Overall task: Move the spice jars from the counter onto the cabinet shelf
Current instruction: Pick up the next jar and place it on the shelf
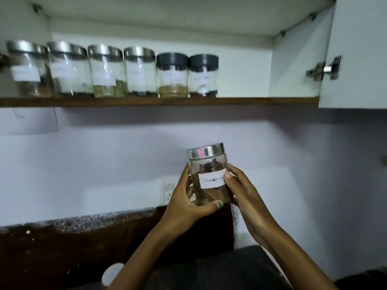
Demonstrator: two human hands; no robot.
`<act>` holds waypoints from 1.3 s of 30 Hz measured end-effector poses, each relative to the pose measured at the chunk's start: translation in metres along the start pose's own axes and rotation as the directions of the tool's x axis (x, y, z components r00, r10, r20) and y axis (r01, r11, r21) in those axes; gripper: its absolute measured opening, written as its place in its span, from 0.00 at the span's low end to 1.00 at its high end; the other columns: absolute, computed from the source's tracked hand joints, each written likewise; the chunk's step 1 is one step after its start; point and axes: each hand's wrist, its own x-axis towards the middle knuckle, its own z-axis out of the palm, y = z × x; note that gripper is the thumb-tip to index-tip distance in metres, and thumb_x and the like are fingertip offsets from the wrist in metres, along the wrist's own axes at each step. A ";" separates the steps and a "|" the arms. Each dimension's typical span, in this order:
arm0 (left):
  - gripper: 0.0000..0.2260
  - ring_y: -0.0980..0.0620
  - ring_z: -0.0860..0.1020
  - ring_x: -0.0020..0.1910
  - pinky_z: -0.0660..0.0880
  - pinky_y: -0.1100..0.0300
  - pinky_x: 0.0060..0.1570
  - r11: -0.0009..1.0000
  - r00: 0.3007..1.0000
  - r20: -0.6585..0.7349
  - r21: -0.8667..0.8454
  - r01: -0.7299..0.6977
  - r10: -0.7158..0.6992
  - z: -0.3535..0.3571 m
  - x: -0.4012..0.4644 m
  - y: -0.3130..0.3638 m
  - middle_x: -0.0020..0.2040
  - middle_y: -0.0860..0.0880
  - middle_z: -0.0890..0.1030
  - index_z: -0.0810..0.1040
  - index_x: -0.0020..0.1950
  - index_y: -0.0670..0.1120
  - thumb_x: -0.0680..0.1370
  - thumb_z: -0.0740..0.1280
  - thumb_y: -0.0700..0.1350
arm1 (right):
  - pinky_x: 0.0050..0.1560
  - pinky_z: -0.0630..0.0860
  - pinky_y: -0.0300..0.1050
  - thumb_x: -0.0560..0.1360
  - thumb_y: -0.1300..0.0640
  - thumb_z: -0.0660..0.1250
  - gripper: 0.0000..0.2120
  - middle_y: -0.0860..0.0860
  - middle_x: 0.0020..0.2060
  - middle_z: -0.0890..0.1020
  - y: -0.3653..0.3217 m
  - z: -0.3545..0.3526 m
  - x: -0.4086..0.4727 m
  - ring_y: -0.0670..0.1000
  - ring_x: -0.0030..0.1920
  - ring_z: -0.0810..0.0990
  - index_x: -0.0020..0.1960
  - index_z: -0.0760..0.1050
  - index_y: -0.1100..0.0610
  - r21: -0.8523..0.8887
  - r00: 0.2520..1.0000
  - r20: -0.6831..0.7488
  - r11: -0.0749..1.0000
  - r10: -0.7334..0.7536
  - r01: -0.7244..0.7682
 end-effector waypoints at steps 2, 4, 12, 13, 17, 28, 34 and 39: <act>0.43 0.64 0.74 0.62 0.75 0.71 0.48 0.998 0.999 0.021 0.036 -0.046 0.046 0.005 0.017 0.012 0.64 0.63 0.73 0.59 0.72 0.62 0.64 0.78 0.46 | 0.45 0.77 0.30 0.70 0.38 0.59 0.22 0.36 0.56 0.79 -0.009 -0.006 0.007 0.37 0.56 0.78 0.63 0.69 0.37 0.006 0.998 -0.026 0.998 -0.057 0.057; 0.44 0.61 0.73 0.64 0.76 0.69 0.51 0.994 0.996 0.030 0.062 -0.089 0.087 0.010 0.032 0.024 0.67 0.61 0.71 0.57 0.73 0.62 0.64 0.77 0.48 | 0.44 0.77 0.29 0.68 0.38 0.60 0.24 0.36 0.57 0.78 -0.019 -0.013 0.014 0.37 0.56 0.78 0.63 0.68 0.37 0.016 0.992 -0.057 0.994 -0.111 0.112; 0.39 0.61 0.73 0.62 0.76 0.68 0.55 0.960 0.964 -0.008 0.091 -0.264 0.265 0.028 0.099 0.074 0.66 0.52 0.70 0.66 0.70 0.54 0.63 0.79 0.43 | 0.65 0.73 0.50 0.69 0.42 0.65 0.30 0.44 0.62 0.77 -0.070 -0.047 0.069 0.45 0.63 0.75 0.70 0.66 0.45 -0.040 0.928 -0.133 0.938 -0.347 0.345; 0.39 0.59 0.73 0.62 0.76 0.65 0.57 0.955 0.959 -0.015 0.095 -0.281 0.283 0.030 0.107 0.079 0.66 0.51 0.71 0.67 0.70 0.53 0.63 0.79 0.42 | 0.64 0.73 0.48 0.69 0.43 0.65 0.30 0.44 0.63 0.77 -0.075 -0.050 0.077 0.44 0.63 0.75 0.70 0.66 0.46 -0.040 0.918 -0.133 0.927 -0.374 0.373; 0.42 0.58 0.76 0.61 0.76 0.59 0.60 0.920 0.925 -0.034 0.119 -0.373 0.379 0.035 0.137 0.099 0.65 0.49 0.74 0.65 0.72 0.50 0.62 0.80 0.42 | 0.55 0.76 0.34 0.68 0.46 0.67 0.30 0.43 0.60 0.78 -0.094 -0.060 0.103 0.39 0.59 0.77 0.70 0.66 0.48 -0.024 0.873 -0.126 0.881 -0.471 0.472; 0.37 0.57 0.78 0.58 0.75 0.65 0.58 0.818 0.861 -0.075 0.364 -0.446 0.503 0.046 0.199 0.107 0.62 0.52 0.78 0.63 0.73 0.49 0.68 0.76 0.45 | 0.45 0.74 0.26 0.76 0.50 0.64 0.22 0.41 0.56 0.76 -0.090 -0.071 0.179 0.31 0.52 0.76 0.68 0.65 0.50 -0.053 0.799 -0.206 0.822 -0.565 0.567; 0.26 0.67 0.75 0.54 0.68 0.79 0.52 0.733 0.825 -0.111 0.535 -0.421 0.554 0.047 0.216 0.091 0.59 0.53 0.80 0.70 0.69 0.47 0.72 0.73 0.46 | 0.44 0.74 0.27 0.77 0.54 0.63 0.19 0.38 0.53 0.76 -0.075 -0.081 0.200 0.35 0.52 0.78 0.65 0.62 0.46 -0.113 0.813 -0.174 0.831 -0.556 0.544; 0.22 0.61 0.77 0.55 0.71 0.74 0.52 0.738 0.805 -0.204 0.566 -0.367 0.557 0.053 0.225 0.085 0.56 0.55 0.81 0.72 0.68 0.50 0.75 0.70 0.48 | 0.69 0.63 0.57 0.77 0.43 0.60 0.23 0.39 0.54 0.76 -0.073 -0.090 0.216 0.47 0.64 0.73 0.70 0.60 0.43 -0.328 0.864 -0.150 0.848 -0.481 0.415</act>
